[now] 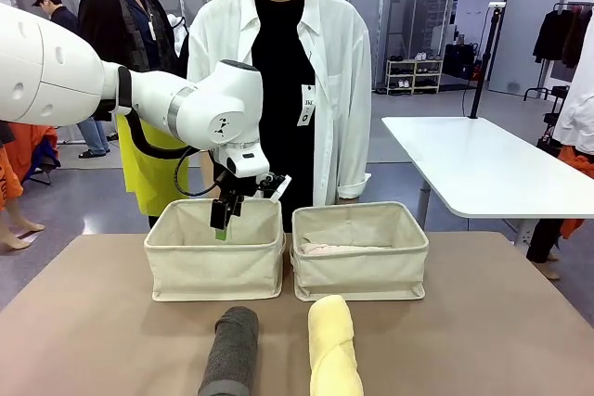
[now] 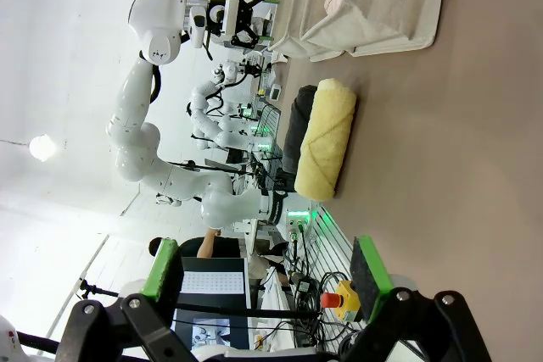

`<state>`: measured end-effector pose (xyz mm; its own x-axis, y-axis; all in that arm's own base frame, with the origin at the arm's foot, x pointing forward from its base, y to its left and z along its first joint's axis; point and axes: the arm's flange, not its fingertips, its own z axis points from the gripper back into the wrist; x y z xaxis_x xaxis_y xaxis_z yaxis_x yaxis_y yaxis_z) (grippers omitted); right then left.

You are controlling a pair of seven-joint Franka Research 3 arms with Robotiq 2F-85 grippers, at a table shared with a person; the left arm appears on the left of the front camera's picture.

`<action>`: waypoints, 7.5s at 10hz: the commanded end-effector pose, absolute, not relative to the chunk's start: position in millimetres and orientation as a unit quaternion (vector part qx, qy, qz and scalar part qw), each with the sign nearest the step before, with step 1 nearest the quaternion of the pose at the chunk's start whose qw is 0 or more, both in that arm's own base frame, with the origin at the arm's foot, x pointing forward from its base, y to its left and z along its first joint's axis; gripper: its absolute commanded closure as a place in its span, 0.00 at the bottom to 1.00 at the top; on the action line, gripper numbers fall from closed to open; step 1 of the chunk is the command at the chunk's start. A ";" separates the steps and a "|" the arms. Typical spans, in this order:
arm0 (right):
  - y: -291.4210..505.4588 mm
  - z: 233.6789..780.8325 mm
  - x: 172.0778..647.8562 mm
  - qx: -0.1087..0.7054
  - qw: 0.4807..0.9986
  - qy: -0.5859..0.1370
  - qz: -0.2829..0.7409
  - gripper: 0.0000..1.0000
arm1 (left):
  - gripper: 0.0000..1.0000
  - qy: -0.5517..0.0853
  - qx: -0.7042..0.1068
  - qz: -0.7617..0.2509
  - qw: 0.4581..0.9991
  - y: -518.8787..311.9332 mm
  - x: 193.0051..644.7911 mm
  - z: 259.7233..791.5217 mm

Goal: Divide the towels into two baskets.
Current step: Pick up one hotel-folded towel from the bottom of the table and place it in the Fabric basket indicated by the person.

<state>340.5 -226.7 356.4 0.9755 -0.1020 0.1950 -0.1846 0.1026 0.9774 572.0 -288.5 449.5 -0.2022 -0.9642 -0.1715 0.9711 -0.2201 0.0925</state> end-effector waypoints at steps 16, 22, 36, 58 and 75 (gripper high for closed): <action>-225.9 357.9 337.4 0.669 0.733 -0.116 0.034 0.00 | 0.00 -0.163 -0.458 -0.351 0.800 52.1 340.3 486.6; -225.9 357.9 337.4 0.669 0.733 -0.116 0.034 0.00 | 0.00 -0.145 -0.594 -0.175 0.772 183.5 294.1 385.3; -225.9 357.9 337.4 0.669 0.733 -0.116 0.034 0.00 | 0.00 -0.135 -0.589 -0.161 0.780 184.2 286.0 372.3; -225.9 357.9 337.4 0.669 0.733 -0.116 0.034 0.00 | 0.00 -0.044 -0.283 -0.066 0.956 -189.1 304.6 342.2; -225.9 357.9 337.4 0.669 0.733 -0.116 0.034 0.00 | 0.80 -0.077 -0.299 -0.063 0.949 -206.3 319.2 324.4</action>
<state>340.1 -227.0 356.3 0.9753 -0.1031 0.1952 -0.1848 0.1023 0.9774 341.7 -225.6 318.9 0.9836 -0.0772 0.1632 0.1534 0.8339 -0.5302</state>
